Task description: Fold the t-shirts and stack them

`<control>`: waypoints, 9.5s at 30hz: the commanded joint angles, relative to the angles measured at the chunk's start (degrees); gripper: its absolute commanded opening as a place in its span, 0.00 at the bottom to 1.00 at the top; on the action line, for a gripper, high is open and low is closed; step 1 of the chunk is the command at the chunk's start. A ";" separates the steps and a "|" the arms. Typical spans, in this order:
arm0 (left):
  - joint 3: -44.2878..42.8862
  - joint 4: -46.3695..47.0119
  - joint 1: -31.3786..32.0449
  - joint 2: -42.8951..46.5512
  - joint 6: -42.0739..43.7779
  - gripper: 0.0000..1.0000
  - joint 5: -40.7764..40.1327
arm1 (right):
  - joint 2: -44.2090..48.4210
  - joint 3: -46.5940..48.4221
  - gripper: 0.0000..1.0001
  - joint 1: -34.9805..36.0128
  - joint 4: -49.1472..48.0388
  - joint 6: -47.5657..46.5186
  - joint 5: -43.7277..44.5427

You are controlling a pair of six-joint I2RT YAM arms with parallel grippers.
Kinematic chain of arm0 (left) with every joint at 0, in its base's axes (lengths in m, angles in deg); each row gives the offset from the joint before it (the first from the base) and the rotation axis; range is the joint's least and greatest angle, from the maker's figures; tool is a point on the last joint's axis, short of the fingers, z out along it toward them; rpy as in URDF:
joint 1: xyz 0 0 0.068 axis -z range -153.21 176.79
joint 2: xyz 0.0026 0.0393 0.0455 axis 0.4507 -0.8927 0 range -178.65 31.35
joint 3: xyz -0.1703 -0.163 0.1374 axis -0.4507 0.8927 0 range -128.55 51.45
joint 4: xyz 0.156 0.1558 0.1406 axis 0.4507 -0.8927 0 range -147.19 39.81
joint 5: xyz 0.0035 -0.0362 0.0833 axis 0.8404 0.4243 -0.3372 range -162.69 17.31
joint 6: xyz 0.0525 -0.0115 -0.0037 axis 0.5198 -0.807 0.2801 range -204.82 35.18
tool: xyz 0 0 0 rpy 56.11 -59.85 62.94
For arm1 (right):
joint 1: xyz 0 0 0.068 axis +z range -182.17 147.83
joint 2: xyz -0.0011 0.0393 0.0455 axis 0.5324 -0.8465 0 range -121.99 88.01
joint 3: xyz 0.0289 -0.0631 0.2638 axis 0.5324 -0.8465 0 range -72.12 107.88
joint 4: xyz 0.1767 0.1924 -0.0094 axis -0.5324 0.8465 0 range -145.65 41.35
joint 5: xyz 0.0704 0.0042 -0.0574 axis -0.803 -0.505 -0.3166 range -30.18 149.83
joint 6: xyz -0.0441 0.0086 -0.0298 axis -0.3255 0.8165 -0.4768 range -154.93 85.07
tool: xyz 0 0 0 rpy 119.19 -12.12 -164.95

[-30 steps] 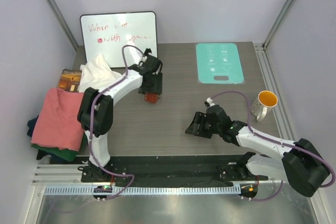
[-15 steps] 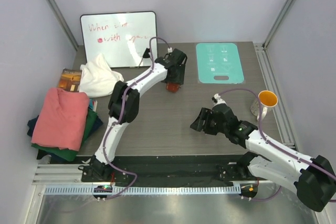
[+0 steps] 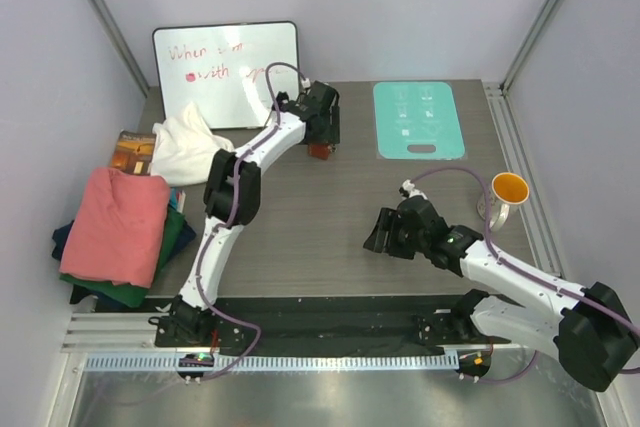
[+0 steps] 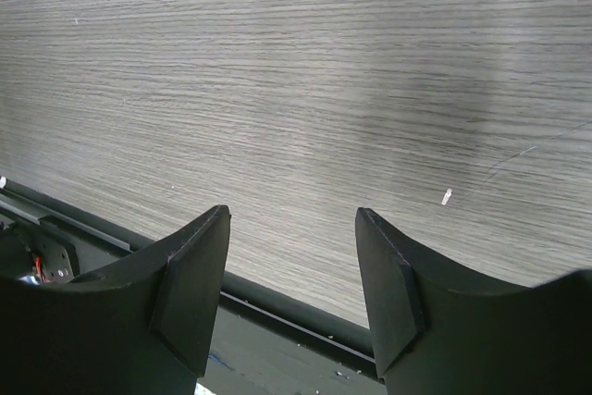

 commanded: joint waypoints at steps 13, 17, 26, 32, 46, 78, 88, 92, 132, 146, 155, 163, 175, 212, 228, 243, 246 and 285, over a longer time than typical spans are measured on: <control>17.94 7.40 0.82 17.65 3.46 0.78 0.76 | -1.65 -2.67 0.62 0.28 -5.69 1.94 -1.47; 23.65 8.73 0.73 22.74 4.43 0.78 -0.74 | -2.00 -3.02 0.62 0.28 -6.57 2.03 -1.74; 45.52 12.42 0.38 36.90 2.15 0.80 -4.17 | -3.32 -3.81 0.62 0.28 -9.90 2.47 -3.58; 51.78 13.03 0.73 38.75 -1.81 0.64 -1.70 | -4.38 -4.69 0.62 0.19 -12.72 3.88 -4.90; 43.71 10.58 0.99 25.31 -0.40 0.00 -2.33 | -4.55 -3.73 0.62 0.37 -12.46 3.26 -6.49; 18.45 11.36 -0.94 10.87 0.74 0.49 1.02 | -5.87 -4.60 0.62 0.37 -11.93 3.09 -8.60; 58.78 18.49 -0.85 42.16 -6.45 0.72 -2.93 | -9.47 -4.34 0.64 1.51 -14.48 2.21 -9.03; 66.36 16.37 -0.85 49.28 -10.59 0.73 -7.24 | -10.79 -4.08 0.64 3.00 -15.97 2.38 -9.56; 35.17 2.83 -26.87 18.63 -7.61 0.80 -7.51 | -14.49 -3.38 0.64 4.85 -16.94 2.91 -10.88; 52.14 5.49 -22.13 41.20 -14.90 0.00 -9.37 | -14.84 -4.61 0.64 4.85 -20.26 4.58 -11.67; 53.18 -4.80 -11.60 61.05 -13.67 0.00 -7.43 | -10.19 -3.11 0.64 4.94 -16.42 3.62 -10.18; 59.87 -2.27 -2.36 71.79 -14.11 0.00 5.05 | -3.33 9.69 0.65 4.85 -5.26 -1.30 -1.67; 53.62 0.38 18.57 69.68 -2.68 0.00 11.12 | 2.74 18.86 0.68 4.76 0.46 -4.30 11.18; 71.67 14.88 9.34 64.09 -9.90 0.80 -5.06 | -8.68 10.95 0.66 16.54 -6.30 -9.93 -2.97; 62.85 11.02 8.29 56.83 -7.53 0.81 -2.41 | -26.00 26.76 0.74 25.33 -1.92 -12.55 16.09; 76.74 9.52 4.07 73.47 -9.01 0.84 -5.93 | -31.18 40.12 0.80 13.55 11.97 -17.39 24.27; 77.89 9.52 3.98 72.15 -9.89 0.83 -5.14 | -31.54 42.32 0.80 11.72 13.21 -18.27 25.24; 85.27 14.53 3.80 71.09 -12.88 0.81 1.01 | -34.36 46.36 0.01 6.08 14.43 -18.88 16.63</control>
